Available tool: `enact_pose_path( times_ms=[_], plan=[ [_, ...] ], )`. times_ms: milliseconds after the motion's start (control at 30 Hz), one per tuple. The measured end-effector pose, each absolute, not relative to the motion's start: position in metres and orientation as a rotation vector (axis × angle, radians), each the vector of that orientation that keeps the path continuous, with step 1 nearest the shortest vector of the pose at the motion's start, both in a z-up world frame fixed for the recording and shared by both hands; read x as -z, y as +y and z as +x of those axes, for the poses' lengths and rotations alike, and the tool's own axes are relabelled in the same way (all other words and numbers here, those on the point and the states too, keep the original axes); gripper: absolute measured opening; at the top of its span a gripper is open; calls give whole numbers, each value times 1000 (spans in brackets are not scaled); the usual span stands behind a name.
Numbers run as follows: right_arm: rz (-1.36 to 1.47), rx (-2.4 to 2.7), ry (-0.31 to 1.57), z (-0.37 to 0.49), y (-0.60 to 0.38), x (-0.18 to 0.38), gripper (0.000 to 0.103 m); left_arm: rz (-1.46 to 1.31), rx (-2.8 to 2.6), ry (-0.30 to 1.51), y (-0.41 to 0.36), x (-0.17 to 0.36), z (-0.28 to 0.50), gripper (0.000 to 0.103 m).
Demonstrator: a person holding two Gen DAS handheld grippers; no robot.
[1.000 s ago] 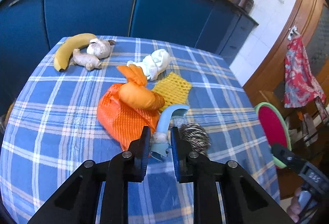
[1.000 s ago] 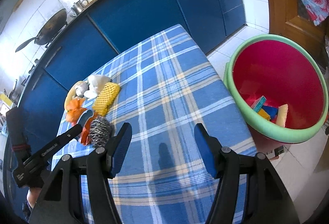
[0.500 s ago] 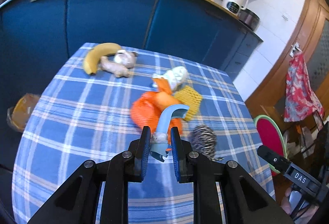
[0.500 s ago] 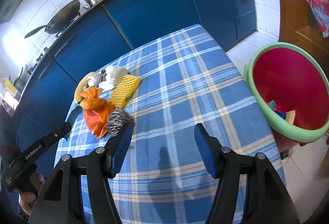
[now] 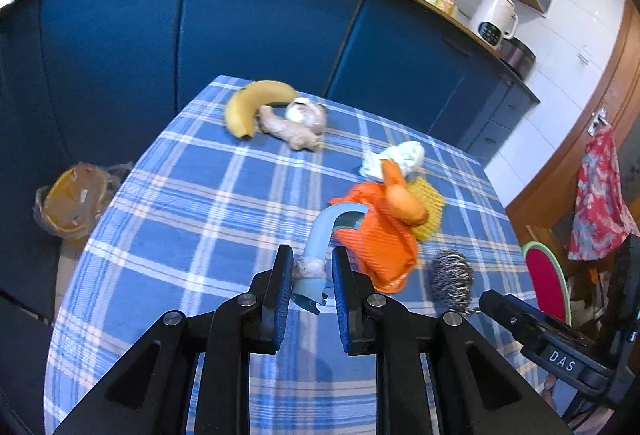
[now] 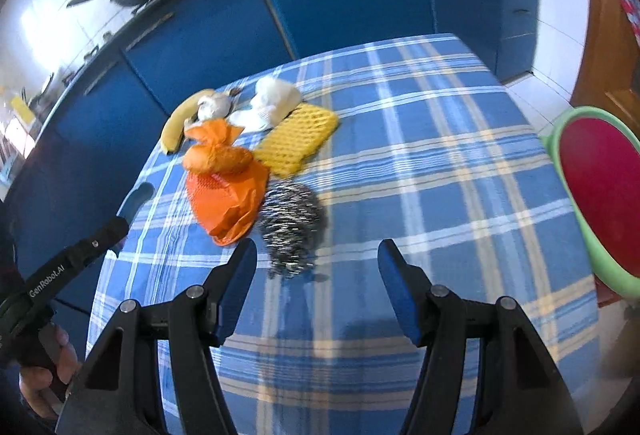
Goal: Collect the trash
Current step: 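Grasp the light-blue plastic piece with the left tool while the right tool grasps the steel wool, then carry the blue plastic piece and steel wool with both tools to the bucket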
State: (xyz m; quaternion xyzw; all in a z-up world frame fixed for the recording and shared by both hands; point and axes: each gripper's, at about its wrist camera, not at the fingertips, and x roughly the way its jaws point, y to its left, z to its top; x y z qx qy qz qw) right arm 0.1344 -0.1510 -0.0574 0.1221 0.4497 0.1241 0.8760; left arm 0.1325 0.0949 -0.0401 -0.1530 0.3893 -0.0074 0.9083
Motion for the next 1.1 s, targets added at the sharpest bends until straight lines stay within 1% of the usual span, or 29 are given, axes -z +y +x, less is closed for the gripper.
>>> enact_pose_path(
  times_ms=[333, 400, 533, 667, 767, 867, 1100],
  plan=[
    [198, -267, 974, 152, -120, 71, 65, -332, -28, 818, 111, 53, 136, 20],
    [187, -267, 972, 152, -117, 72, 62, -329, -33, 816, 111, 53, 135, 20],
    [181, -262, 977, 155, -116, 76, 51, -330, -34, 817, 111, 54, 134, 20],
    [171, -267, 988, 157, -115, 81, 31, -328, -35, 816, 110, 54, 134, 20],
    [156, -275, 980, 153, -115, 81, 25, -326, -36, 813, 108, 53, 133, 20],
    [155, -288, 973, 149, -117, 78, 23, -327, -35, 811, 105, 52, 131, 20],
    [160, -313, 917, 130, -124, 61, 22, -313, -18, 799, 95, 45, 126, 20]
  ],
)
